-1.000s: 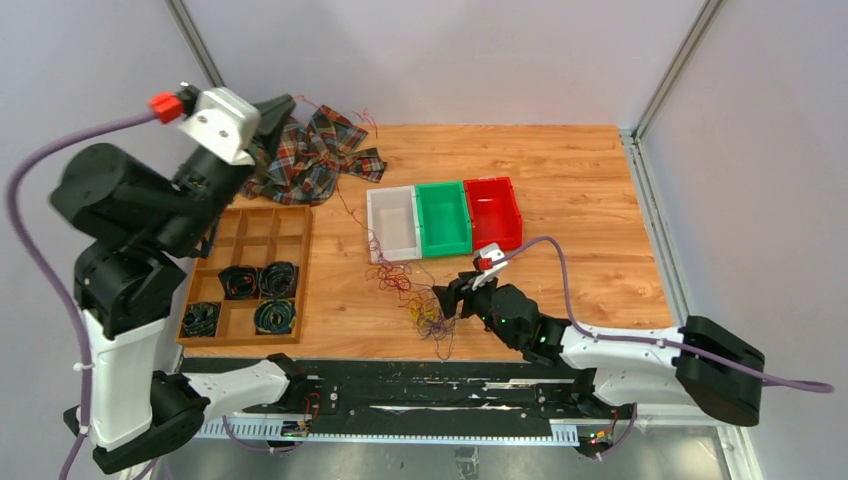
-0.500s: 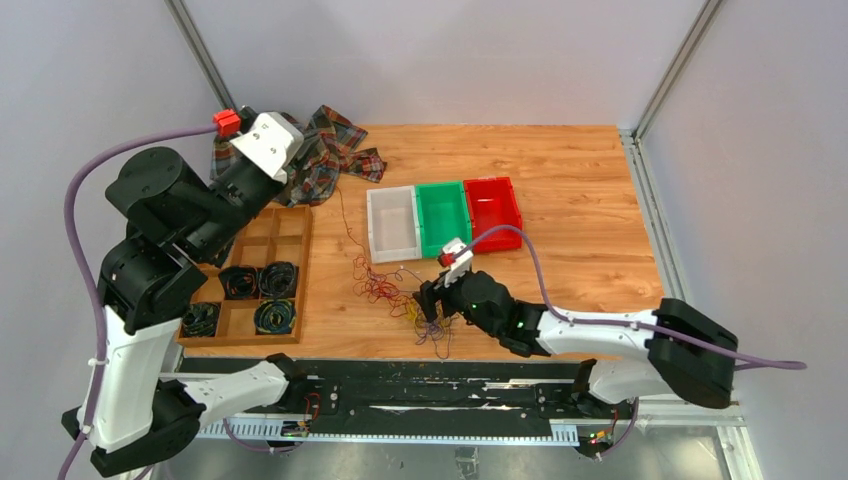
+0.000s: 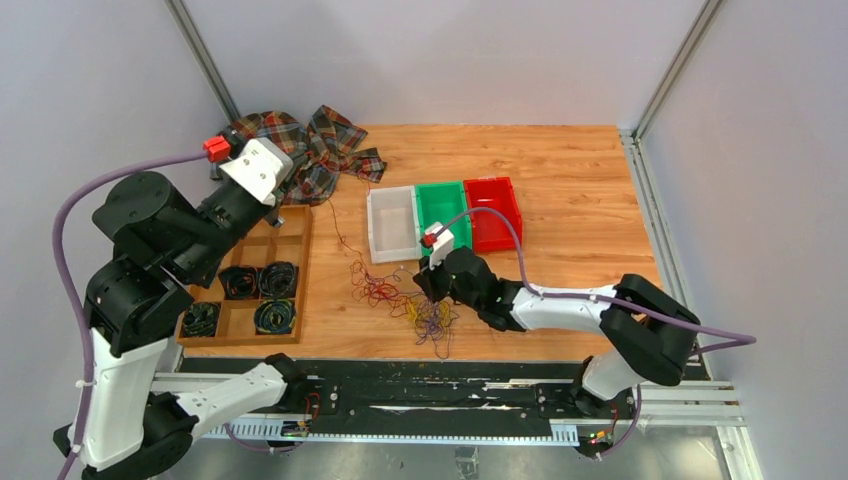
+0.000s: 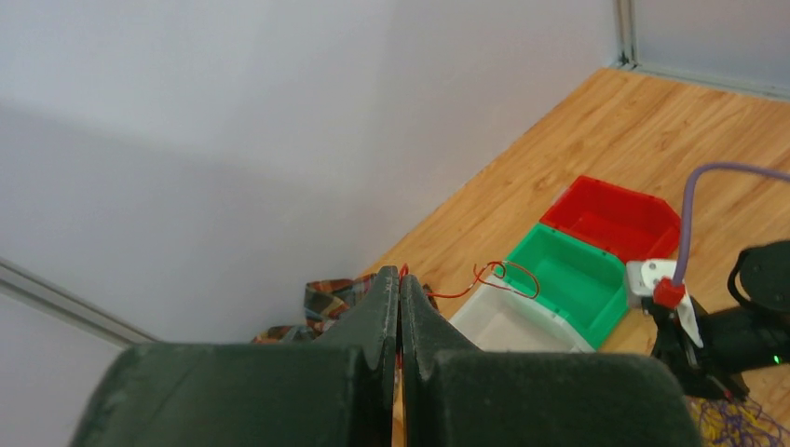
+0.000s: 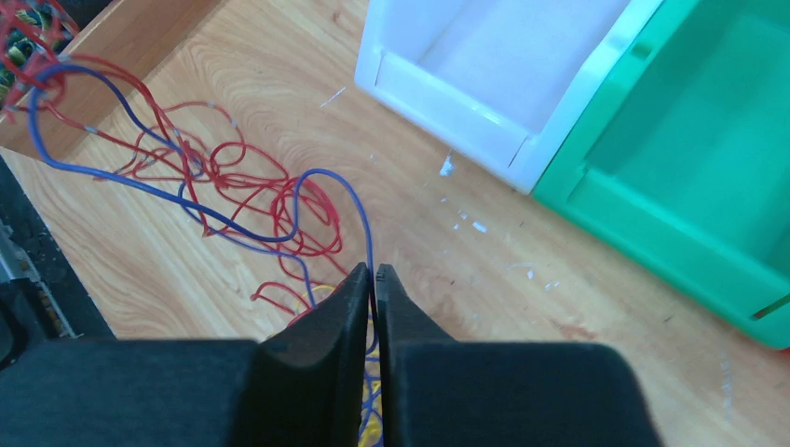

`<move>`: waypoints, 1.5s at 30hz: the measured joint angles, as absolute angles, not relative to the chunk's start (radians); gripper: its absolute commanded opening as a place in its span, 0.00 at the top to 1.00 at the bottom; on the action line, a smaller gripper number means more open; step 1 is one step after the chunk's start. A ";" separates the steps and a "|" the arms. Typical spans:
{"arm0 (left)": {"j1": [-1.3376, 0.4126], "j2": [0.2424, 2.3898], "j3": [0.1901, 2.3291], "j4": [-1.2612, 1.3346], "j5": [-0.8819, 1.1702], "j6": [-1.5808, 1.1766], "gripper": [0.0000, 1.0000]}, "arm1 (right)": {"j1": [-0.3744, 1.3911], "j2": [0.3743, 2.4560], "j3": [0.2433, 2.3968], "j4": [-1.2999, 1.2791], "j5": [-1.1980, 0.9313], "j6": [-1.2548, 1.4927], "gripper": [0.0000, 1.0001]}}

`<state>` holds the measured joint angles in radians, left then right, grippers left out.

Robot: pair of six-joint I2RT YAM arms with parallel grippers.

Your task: Untangle the cables

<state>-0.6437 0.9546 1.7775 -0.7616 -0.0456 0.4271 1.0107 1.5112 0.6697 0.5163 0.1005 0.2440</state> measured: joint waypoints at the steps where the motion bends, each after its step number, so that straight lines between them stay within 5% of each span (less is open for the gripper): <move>1: -0.644 0.945 1.761 -0.764 -0.049 0.431 0.99 | 1.003 1.509 0.680 0.509 0.083 0.249 0.99; 13: -0.644 0.774 1.242 -0.788 -0.097 0.425 0.95 | 0.915 1.170 0.797 0.329 -0.002 0.278 0.99; 14: -0.644 0.763 1.191 -0.784 -0.094 0.419 0.86 | 0.915 1.148 0.812 0.322 -0.007 0.282 0.99; 16: -0.644 0.738 1.081 -0.778 -0.081 0.411 0.50 | 0.915 1.106 0.843 0.300 -0.020 0.294 0.99; 18: -0.644 0.714 1.002 -0.780 -0.056 0.413 0.33 | 0.915 1.082 0.865 0.275 -0.038 0.301 0.99; 21: -0.644 0.694 0.952 -0.784 0.007 0.427 0.21 | 0.915 1.073 0.911 0.210 -0.073 0.307 0.99; 32: -0.644 0.717 1.003 -0.649 0.313 0.387 0.23 | 0.915 1.082 1.020 0.157 -0.251 0.344 0.99; 45: -0.644 0.876 1.151 -0.528 0.519 0.339 0.49 | 0.921 1.108 1.024 0.167 -0.374 0.368 0.99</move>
<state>-0.6437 0.8761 1.1511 -0.5282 0.5194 0.3389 0.9207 1.1076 1.0237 0.1673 -0.3744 0.3683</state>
